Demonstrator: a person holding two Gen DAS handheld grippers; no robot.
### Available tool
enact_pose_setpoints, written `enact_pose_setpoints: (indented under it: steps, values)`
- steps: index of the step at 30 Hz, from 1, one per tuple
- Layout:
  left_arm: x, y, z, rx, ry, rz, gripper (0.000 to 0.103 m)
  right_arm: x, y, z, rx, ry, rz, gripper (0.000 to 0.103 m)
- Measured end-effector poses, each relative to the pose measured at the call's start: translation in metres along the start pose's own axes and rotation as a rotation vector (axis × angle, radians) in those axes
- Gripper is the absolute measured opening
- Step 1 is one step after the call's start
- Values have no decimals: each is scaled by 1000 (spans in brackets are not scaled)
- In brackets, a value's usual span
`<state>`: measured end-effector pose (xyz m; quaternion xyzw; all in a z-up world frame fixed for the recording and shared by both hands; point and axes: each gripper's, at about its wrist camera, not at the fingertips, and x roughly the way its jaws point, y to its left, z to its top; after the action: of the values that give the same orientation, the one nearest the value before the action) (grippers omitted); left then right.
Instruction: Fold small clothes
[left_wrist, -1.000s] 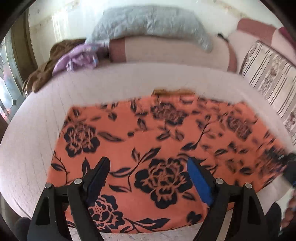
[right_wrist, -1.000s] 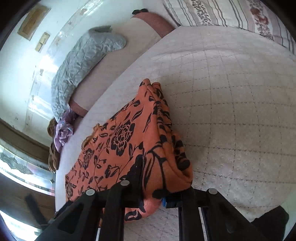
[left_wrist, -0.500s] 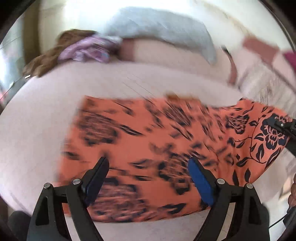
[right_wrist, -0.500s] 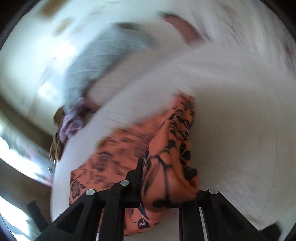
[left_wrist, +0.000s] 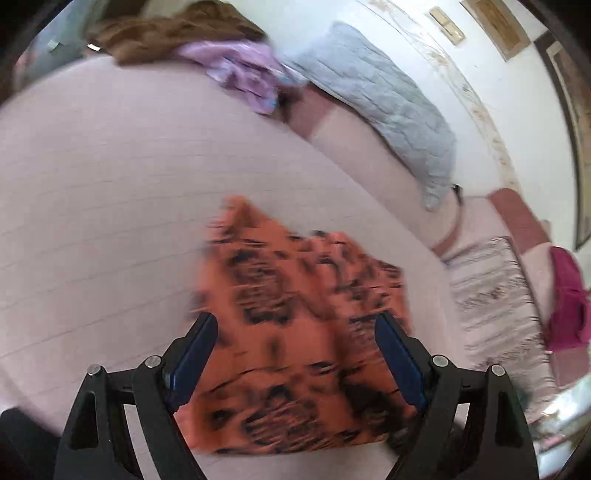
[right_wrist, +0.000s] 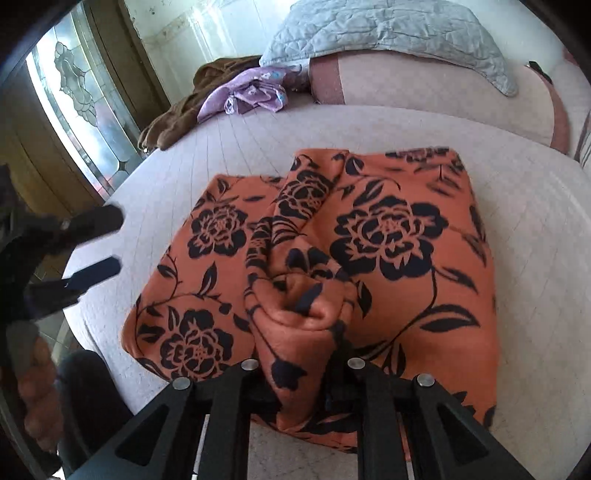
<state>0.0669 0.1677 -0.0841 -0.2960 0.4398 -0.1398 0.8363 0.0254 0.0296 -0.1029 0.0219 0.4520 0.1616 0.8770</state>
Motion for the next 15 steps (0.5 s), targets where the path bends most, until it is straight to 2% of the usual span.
enact_pose_setpoints:
  steps: [3,6,8,9,10,11,12,15]
  values:
    - [34,-26,6,32,107,-42,87,2,0,-5,-16,-6,-3,15]
    - [73,-48,3,86,214,-17,87,0,7,-5,-17,-30,-13,15]
    - [101,-55,-1,110,303,35,85,-3,8,-4,-22,-52,-17,15]
    - [112,-58,-5,120,337,57,70,-8,8,-7,-33,-60,-22,15]
    - [117,-60,-8,131,355,45,51,-8,12,-8,-49,-71,-28,15]
    - [122,-63,-10,147,378,37,23,-10,14,-10,-62,-78,-30,15]
    - [120,-65,-10,161,368,43,20,-13,15,-12,-77,-83,-34,15]
    - [83,-81,-3,247,263,-41,17,-21,21,-14,-107,-101,-34,15]
